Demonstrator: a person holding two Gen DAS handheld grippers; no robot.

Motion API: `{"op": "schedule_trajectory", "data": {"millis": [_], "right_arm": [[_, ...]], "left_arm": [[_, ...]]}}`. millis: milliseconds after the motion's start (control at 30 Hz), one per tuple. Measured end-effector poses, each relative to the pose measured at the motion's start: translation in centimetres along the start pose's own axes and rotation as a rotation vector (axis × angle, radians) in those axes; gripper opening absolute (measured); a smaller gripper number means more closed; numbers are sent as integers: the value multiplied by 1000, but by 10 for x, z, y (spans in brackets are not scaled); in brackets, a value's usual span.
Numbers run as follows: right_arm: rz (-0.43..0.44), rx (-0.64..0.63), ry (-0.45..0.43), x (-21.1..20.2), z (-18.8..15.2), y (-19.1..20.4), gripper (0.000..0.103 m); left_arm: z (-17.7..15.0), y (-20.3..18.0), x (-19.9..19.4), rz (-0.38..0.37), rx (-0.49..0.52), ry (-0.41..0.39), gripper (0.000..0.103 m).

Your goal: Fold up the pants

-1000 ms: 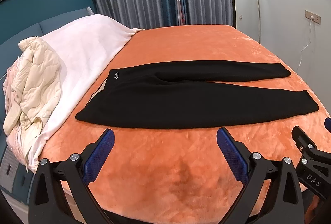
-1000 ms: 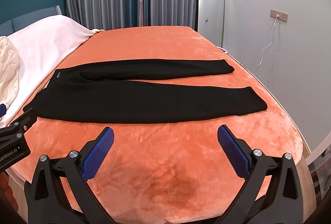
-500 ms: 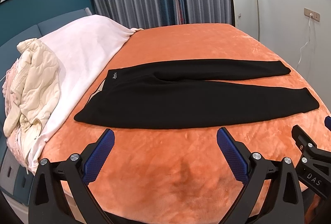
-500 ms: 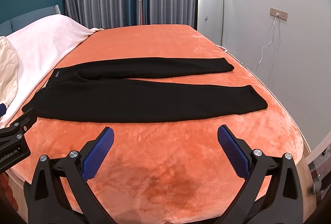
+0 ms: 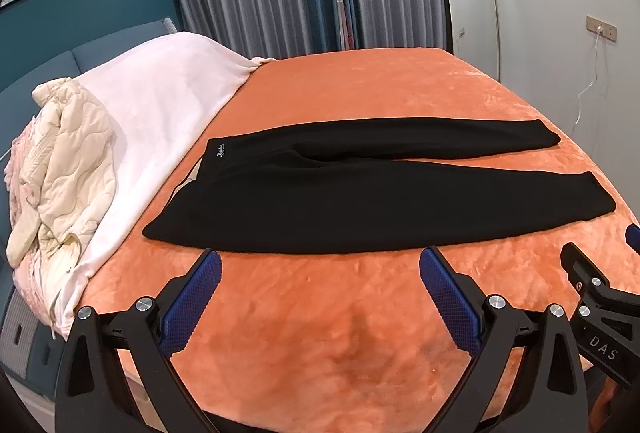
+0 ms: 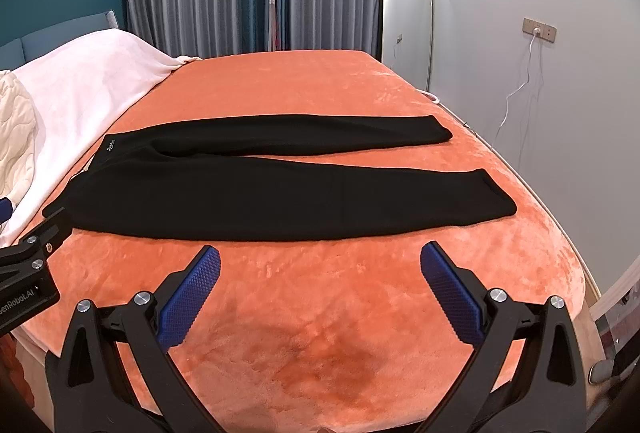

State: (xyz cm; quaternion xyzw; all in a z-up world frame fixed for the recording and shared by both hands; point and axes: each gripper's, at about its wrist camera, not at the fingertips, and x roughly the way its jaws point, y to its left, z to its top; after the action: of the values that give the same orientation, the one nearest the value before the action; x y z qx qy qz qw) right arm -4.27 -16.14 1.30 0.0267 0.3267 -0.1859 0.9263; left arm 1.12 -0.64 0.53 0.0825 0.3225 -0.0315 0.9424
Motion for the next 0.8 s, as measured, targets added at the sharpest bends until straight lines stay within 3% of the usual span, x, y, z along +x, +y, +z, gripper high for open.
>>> {"op": "schedule_trajectory", "data": {"millis": [800], "right_arm": [[5,-10,4,2,3,3,98]], "left_arm": [[1,6,4,11,-15,10,98]]}}
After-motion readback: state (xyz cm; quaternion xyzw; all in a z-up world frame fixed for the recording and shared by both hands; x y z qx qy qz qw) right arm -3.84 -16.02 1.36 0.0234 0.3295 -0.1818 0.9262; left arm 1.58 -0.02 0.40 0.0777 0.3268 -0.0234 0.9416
